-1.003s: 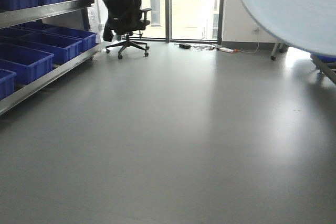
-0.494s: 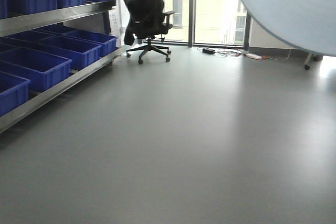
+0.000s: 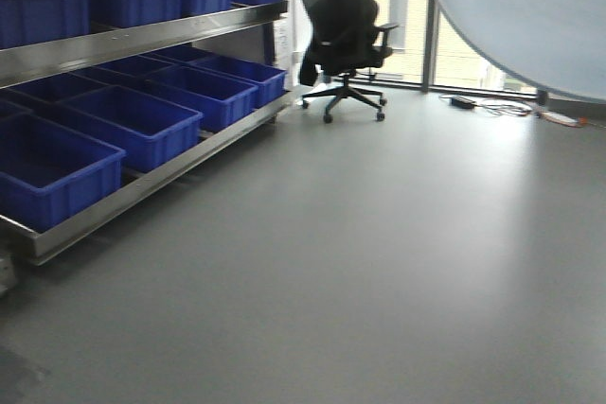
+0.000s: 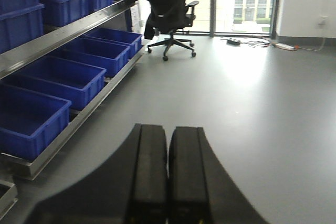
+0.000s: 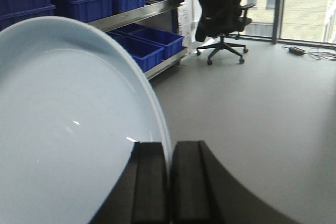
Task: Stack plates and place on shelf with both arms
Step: 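Drive the base forward to the shelf of blue bins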
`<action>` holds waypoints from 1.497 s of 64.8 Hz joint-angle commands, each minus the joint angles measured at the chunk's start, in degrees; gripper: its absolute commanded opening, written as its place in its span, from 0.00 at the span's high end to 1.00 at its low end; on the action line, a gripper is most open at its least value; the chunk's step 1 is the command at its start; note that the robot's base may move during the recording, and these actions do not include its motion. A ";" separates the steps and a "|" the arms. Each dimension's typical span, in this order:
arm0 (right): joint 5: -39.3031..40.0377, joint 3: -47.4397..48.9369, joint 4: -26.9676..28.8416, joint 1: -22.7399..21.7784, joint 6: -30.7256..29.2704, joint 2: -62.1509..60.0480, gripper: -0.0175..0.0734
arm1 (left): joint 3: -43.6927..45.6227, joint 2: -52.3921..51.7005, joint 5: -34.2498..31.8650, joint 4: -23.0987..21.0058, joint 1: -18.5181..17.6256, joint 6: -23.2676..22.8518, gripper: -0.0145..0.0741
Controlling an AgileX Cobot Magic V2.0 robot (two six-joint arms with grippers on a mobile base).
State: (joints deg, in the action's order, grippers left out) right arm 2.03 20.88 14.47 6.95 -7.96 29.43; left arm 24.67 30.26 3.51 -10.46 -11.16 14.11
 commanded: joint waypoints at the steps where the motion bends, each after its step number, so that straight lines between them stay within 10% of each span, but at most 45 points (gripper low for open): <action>1: 5.51 1.78 -0.20 -0.06 -0.02 -0.03 0.75 | 1.67 0.02 -4.54 -0.20 0.02 0.03 0.74; 97: 5.51 1.78 -0.20 -0.06 -0.02 -0.03 0.75 | 1.67 0.02 -4.54 -0.20 0.02 0.03 0.74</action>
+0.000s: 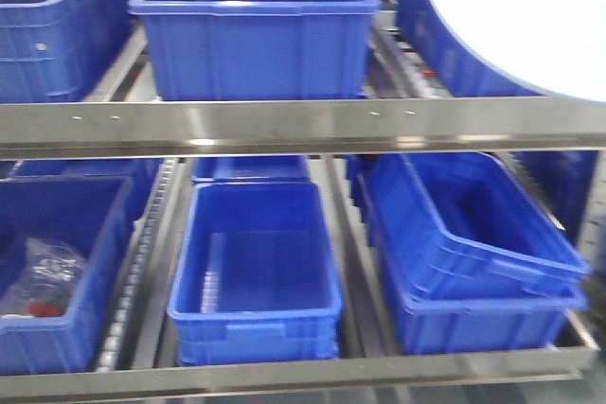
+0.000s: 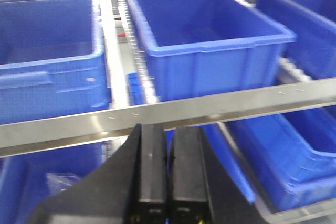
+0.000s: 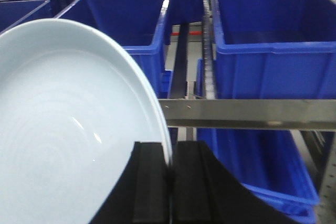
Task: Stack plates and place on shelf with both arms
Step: 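Drive the base forward to the shelf of blue bins, then lower the plate stack into the blue bin and open the right gripper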
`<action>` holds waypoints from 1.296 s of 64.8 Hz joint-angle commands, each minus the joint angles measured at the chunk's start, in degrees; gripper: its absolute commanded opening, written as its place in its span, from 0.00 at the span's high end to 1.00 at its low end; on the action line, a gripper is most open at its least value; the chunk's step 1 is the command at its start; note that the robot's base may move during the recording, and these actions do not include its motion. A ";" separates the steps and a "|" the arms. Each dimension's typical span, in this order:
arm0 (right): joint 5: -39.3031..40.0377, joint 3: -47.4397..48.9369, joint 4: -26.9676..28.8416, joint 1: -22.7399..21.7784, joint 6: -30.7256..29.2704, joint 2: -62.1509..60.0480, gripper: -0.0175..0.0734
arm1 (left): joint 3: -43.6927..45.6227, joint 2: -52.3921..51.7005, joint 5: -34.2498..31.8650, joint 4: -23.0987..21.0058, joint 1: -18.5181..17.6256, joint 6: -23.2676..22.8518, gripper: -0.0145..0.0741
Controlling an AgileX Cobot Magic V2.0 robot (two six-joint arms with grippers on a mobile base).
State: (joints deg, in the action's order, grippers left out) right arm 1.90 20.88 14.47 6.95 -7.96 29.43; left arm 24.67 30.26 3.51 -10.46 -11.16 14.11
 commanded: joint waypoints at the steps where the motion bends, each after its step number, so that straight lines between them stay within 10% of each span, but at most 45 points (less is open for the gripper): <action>1: 5.64 1.78 -0.20 -0.06 -0.02 -0.03 0.75 | 1.67 0.02 -4.54 -0.20 0.02 0.03 0.74; 84: 5.23 1.78 -0.20 -0.06 -0.02 -0.03 0.75 | 1.67 0.47 -4.54 -0.20 0.02 0.03 0.74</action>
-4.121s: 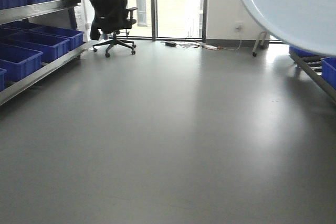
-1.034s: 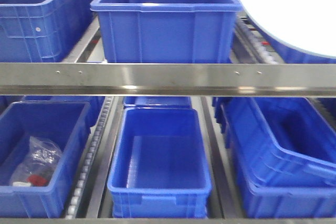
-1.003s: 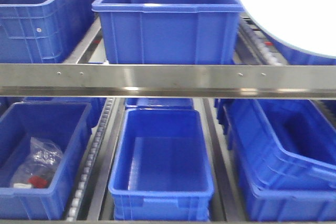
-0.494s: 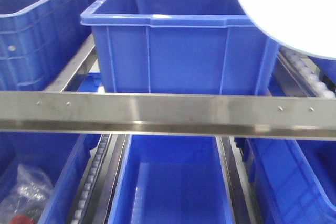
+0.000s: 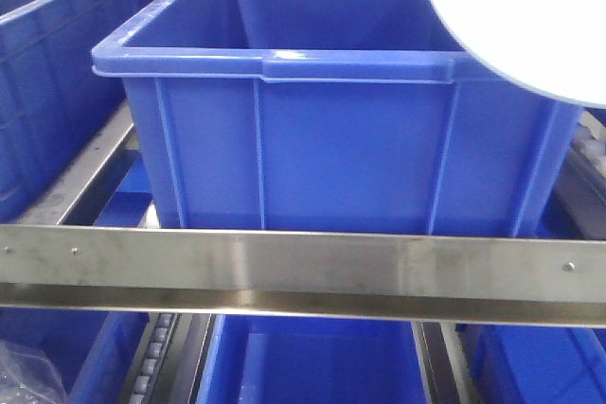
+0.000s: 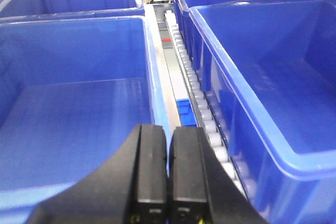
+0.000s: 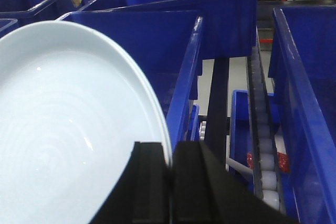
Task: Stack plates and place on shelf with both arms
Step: 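Lower the plate stack into the blue bin and open the right gripper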
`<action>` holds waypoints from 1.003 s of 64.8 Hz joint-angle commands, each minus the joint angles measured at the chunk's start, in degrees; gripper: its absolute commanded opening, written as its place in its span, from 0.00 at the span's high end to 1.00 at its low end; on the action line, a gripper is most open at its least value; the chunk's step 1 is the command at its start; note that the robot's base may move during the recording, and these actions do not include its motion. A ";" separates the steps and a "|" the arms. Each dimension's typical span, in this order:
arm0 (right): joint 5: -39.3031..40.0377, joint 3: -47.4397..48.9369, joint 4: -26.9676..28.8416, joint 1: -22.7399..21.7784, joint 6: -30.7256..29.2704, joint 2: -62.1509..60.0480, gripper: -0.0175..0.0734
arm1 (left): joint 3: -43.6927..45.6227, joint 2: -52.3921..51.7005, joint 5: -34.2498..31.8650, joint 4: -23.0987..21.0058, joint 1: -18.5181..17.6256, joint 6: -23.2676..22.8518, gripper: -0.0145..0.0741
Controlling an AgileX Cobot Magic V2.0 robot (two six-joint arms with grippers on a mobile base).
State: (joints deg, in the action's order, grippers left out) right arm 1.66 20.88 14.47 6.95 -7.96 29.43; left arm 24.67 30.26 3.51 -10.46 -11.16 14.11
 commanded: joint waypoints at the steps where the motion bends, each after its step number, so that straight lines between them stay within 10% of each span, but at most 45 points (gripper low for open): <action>1: 5.47 1.78 -0.20 -0.06 -0.02 -0.03 0.75 | 1.67 0.52 -4.54 -0.20 0.02 0.03 0.74; 65: 5.97 2.18 -0.15 0.06 0.04 1.15 0.75 | 1.67 5.12 -4.54 -0.20 0.02 0.03 0.74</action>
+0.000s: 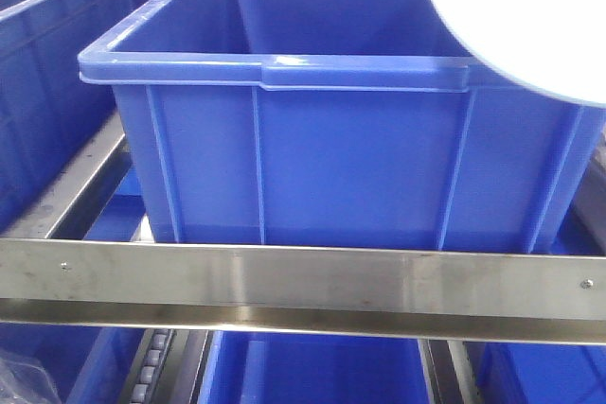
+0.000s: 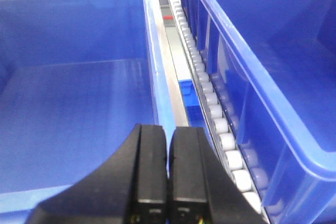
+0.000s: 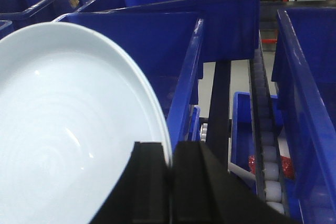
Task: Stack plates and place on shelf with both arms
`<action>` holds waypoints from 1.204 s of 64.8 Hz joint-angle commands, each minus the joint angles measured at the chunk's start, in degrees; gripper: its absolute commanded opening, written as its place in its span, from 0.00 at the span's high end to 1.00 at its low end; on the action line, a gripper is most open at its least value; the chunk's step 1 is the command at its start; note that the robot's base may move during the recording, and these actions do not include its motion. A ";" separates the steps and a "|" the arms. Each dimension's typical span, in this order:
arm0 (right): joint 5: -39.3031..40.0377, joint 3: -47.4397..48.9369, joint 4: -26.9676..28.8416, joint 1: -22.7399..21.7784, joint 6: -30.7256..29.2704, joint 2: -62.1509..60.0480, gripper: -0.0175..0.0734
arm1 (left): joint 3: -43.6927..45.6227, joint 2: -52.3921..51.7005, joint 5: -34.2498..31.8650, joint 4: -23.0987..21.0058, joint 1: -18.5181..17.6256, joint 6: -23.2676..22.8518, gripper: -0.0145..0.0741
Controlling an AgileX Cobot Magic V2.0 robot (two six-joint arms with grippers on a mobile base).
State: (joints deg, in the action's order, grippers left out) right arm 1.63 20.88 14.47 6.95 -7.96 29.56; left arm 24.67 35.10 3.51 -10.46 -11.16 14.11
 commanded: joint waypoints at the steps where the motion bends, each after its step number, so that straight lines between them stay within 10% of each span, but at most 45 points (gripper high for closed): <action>1: 5.85 2.44 -0.15 0.16 0.04 1.34 0.75 | 1.67 0.27 -4.54 -0.20 0.02 0.03 0.74; 39: 17.45 26.64 -0.15 7.83 0.04 36.63 0.74 | 1.67 0.27 -4.54 -0.20 0.02 0.03 0.74; 58: 19.11 29.98 -0.15 7.83 3.11 43.86 0.45 | 1.67 0.27 -4.54 -0.20 0.02 0.03 0.74; 78: 18.46 29.85 -0.15 7.83 2.50 41.70 0.45 | 1.67 0.27 -4.54 -0.20 0.02 0.03 0.74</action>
State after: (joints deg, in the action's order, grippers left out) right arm 15.78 48.61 14.67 14.72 -4.87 74.38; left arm 24.67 35.10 3.51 -10.46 -11.16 14.11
